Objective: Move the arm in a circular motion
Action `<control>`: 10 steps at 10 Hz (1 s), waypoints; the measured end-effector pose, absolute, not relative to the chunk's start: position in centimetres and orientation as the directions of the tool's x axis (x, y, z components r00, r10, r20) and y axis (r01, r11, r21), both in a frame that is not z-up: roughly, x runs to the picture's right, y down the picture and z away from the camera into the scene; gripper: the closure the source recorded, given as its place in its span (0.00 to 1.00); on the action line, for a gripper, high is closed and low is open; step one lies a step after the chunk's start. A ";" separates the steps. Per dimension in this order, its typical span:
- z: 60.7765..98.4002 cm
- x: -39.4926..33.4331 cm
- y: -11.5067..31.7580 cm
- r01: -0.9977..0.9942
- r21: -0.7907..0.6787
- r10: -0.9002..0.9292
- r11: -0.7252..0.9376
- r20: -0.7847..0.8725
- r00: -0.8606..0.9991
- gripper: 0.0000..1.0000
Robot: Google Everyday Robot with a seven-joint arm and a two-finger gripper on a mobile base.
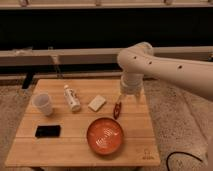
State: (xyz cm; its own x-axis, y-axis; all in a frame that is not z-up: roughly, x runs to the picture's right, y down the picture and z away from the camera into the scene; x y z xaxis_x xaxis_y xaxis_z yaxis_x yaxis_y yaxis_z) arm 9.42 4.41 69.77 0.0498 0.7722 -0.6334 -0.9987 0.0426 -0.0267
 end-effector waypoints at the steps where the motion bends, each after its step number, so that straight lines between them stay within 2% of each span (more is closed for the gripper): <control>1: 70.3 9.1 3.9 -0.998 -0.030 0.772 0.052 -0.633 0.059 0.35; 10: 74.1 3.6 0.2 -0.985 -0.077 0.757 0.156 -0.631 0.169 0.35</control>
